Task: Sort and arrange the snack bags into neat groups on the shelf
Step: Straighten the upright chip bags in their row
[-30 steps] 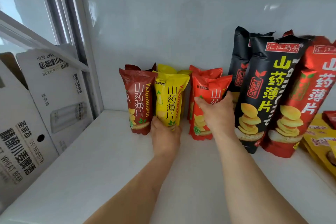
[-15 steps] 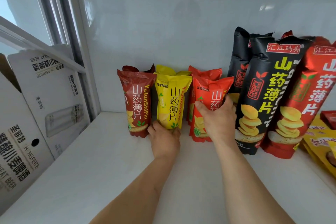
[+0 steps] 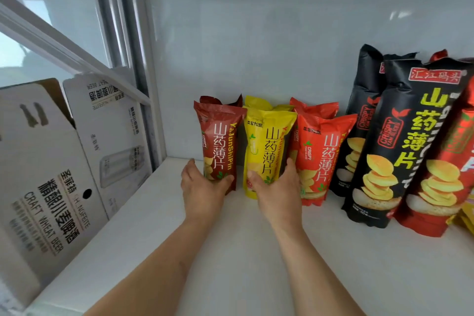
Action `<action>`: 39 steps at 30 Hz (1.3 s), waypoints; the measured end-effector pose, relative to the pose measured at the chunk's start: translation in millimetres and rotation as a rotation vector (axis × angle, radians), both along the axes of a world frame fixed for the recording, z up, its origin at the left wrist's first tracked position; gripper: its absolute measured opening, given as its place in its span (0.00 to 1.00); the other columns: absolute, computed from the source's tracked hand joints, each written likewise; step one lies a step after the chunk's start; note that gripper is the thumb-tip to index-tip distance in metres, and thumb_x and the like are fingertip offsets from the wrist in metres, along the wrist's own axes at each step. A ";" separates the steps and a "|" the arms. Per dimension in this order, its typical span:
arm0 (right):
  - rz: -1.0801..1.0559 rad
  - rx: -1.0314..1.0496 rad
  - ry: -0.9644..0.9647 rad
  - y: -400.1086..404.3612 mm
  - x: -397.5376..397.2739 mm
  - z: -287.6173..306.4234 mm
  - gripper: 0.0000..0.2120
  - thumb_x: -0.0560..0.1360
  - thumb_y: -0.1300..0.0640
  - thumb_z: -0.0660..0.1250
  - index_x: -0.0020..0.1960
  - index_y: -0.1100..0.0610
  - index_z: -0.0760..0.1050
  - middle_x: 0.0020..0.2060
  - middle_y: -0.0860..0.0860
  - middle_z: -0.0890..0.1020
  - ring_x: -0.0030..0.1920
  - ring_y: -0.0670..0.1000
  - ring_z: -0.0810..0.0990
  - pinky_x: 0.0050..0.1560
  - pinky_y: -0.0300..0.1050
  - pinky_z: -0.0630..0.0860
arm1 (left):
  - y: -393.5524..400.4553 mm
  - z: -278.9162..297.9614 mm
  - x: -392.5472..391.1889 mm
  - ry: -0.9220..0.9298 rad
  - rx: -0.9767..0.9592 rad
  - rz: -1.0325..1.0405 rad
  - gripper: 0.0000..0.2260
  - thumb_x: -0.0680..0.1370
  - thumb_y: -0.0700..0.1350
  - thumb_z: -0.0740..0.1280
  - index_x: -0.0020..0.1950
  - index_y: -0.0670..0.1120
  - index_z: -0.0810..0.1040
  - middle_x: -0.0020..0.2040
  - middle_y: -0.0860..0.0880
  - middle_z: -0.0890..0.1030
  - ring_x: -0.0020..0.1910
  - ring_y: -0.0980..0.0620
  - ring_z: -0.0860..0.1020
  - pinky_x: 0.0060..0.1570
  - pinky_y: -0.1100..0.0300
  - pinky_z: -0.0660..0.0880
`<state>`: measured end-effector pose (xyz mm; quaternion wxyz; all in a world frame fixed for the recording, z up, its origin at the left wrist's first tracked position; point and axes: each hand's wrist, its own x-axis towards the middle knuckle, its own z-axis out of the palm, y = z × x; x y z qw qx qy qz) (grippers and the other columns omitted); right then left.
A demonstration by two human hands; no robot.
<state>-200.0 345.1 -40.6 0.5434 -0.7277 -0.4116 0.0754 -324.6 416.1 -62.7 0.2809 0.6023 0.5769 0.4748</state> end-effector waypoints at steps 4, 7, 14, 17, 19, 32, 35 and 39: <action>-0.029 -0.053 0.029 11.6 -6.5 -9.4 0.49 0.69 0.39 0.73 0.78 0.59 0.52 0.74 0.57 0.65 0.73 0.59 0.64 0.70 0.53 0.66 | 16.0 -0.7 -7.5 0.015 -0.051 -0.099 0.53 0.69 0.55 0.79 0.82 0.44 0.49 0.79 0.44 0.60 0.77 0.43 0.61 0.74 0.46 0.63; -0.041 -0.071 0.036 20.4 -5.2 -15.0 0.48 0.68 0.40 0.75 0.77 0.58 0.55 0.71 0.57 0.68 0.70 0.60 0.68 0.65 0.53 0.69 | 24.4 -4.8 -10.9 -0.009 -0.072 -0.159 0.44 0.67 0.55 0.80 0.77 0.47 0.61 0.72 0.46 0.73 0.66 0.47 0.76 0.64 0.48 0.75; -0.040 -0.075 0.010 29.5 -2.9 -29.0 0.37 0.70 0.42 0.74 0.72 0.56 0.64 0.66 0.54 0.74 0.65 0.59 0.73 0.60 0.54 0.74 | 32.3 -9.7 -22.5 -0.038 -0.045 -0.194 0.32 0.72 0.52 0.78 0.72 0.47 0.69 0.66 0.48 0.77 0.60 0.49 0.78 0.56 0.56 0.75; -0.035 -0.078 -0.003 29.5 -2.5 -32.3 0.36 0.70 0.42 0.74 0.72 0.55 0.64 0.66 0.53 0.74 0.64 0.58 0.74 0.59 0.54 0.74 | 37.9 -11.3 -29.5 -0.033 -0.058 -0.202 0.32 0.73 0.52 0.77 0.73 0.48 0.68 0.68 0.48 0.76 0.62 0.48 0.77 0.55 0.58 0.73; -0.027 -0.079 0.002 29.8 -2.0 -33.1 0.36 0.70 0.42 0.74 0.71 0.54 0.65 0.65 0.53 0.74 0.64 0.58 0.74 0.59 0.54 0.75 | 38.3 -10.9 -30.8 -0.033 -0.068 -0.230 0.33 0.74 0.52 0.76 0.74 0.48 0.67 0.68 0.49 0.76 0.63 0.48 0.77 0.54 0.59 0.71; -0.038 -0.029 -0.004 30.9 -5.0 -13.8 0.50 0.68 0.42 0.75 0.79 0.56 0.51 0.74 0.56 0.66 0.72 0.58 0.66 0.69 0.57 0.67 | 44.0 -12.0 -29.4 -0.058 -0.095 -0.245 0.36 0.70 0.55 0.78 0.73 0.49 0.68 0.67 0.48 0.76 0.63 0.47 0.77 0.62 0.47 0.77; -0.036 -0.034 0.009 31.5 -4.2 -15.5 0.48 0.69 0.41 0.75 0.79 0.55 0.53 0.73 0.55 0.67 0.72 0.58 0.67 0.68 0.58 0.69 | 43.9 -12.7 -28.3 -0.049 -0.097 -0.239 0.38 0.67 0.59 0.78 0.73 0.49 0.68 0.67 0.48 0.76 0.63 0.47 0.77 0.62 0.45 0.78; -0.058 -0.014 -0.034 25.2 -8.1 -8.1 0.48 0.70 0.41 0.74 0.79 0.56 0.52 0.74 0.56 0.65 0.73 0.58 0.64 0.71 0.57 0.66 | 42.9 -9.1 -27.5 -0.056 -0.088 -0.236 0.48 0.63 0.64 0.78 0.77 0.49 0.63 0.71 0.47 0.72 0.67 0.46 0.74 0.64 0.43 0.76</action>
